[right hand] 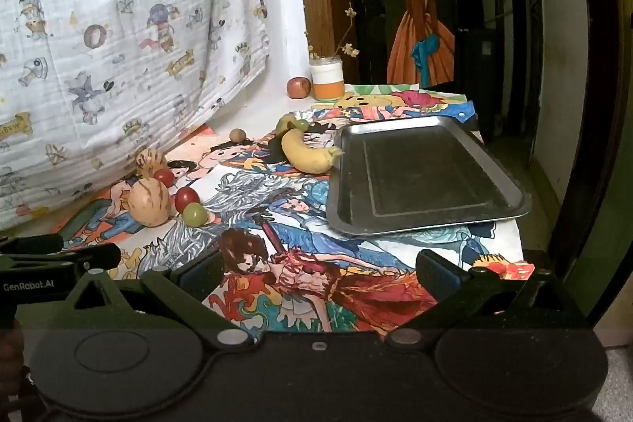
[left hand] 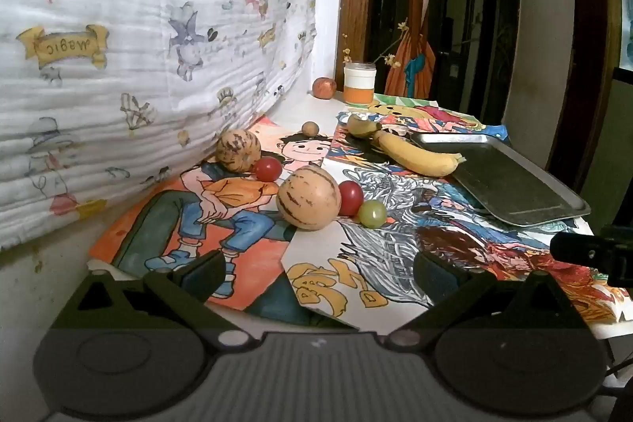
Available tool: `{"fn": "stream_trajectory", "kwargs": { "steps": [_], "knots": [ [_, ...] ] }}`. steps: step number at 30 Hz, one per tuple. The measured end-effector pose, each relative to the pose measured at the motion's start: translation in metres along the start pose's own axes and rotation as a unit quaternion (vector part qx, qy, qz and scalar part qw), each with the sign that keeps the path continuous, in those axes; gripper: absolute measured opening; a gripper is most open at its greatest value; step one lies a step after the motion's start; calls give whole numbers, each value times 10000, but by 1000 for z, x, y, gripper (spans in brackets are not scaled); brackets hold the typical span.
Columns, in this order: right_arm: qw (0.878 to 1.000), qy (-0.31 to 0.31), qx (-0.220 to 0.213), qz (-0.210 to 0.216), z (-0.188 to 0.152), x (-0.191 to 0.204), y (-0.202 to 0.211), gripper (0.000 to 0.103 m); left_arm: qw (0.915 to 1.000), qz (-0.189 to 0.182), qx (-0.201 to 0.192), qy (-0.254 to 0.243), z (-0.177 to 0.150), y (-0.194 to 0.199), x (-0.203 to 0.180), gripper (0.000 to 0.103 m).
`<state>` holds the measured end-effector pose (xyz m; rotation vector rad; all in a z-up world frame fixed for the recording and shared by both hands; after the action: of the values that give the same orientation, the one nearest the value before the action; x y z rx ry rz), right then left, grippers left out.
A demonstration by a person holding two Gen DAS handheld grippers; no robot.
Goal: Organize fruits
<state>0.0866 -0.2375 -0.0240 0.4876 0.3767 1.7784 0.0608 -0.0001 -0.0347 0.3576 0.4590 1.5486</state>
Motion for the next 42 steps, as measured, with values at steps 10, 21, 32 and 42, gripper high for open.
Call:
{"fn": "stream_trajectory", "kwargs": {
  "steps": [10, 21, 32, 42],
  "knots": [
    [10000, -8, 30, 2, -1, 0, -1, 103, 10000, 3, 3, 13, -1, 0, 1, 103],
    [10000, -7, 68, 2, -2, 0, -3, 103, 10000, 9, 5, -5, 0, 0, 0, 103],
    [10000, -10, 94, 0, -2, 1, -4, 103, 10000, 9, 11, -6, 0, 0, 0, 103],
    [9999, -13, 115, -1, -2, 0, -4, 103, 10000, 11, 22, -5, 0, 0, 0, 103]
  ]
}}
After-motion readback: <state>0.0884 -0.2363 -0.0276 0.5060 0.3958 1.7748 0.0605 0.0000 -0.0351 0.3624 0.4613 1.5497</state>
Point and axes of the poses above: each gripper's, at about its wrist camera, not at the fingertips, and y roughly against the way its jaws point, x to its left, z to its top, the point moved 7 cm from there along -y, roughly the way its jaws point
